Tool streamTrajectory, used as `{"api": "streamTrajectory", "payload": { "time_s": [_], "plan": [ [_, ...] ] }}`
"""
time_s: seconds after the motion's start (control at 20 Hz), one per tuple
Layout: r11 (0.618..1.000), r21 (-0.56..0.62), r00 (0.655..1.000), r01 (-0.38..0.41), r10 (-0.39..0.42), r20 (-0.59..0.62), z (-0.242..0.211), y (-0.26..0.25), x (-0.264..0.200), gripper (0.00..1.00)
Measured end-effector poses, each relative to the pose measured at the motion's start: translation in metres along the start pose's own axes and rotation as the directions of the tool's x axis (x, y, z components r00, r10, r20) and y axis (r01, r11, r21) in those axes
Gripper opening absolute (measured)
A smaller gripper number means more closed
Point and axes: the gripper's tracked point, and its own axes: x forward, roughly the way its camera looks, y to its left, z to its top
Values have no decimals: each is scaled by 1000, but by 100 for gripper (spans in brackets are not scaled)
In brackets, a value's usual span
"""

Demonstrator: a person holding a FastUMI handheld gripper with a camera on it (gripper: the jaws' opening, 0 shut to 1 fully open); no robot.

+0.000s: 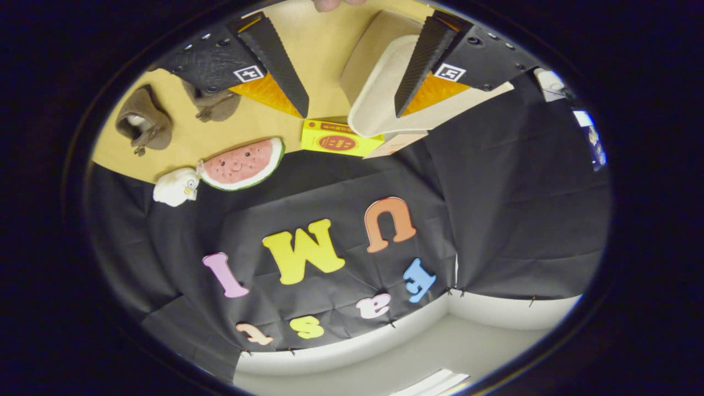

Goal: Open the storage box then place both shoes into the box .Put the left shoe in first, then the right shoe, with the right side of both shoes facing outward in a uniform manner.

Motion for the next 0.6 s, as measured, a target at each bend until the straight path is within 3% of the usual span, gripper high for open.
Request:
{"api": "streamTrajectory", "payload": {
  "time_s": [0.4, 0.6],
  "plan": [
    [987, 146, 991, -60, 76, -107, -29, 25, 29, 95],
    [957, 279, 980, -78, 125, -155, -43, 29, 37, 95]
  ]
}}
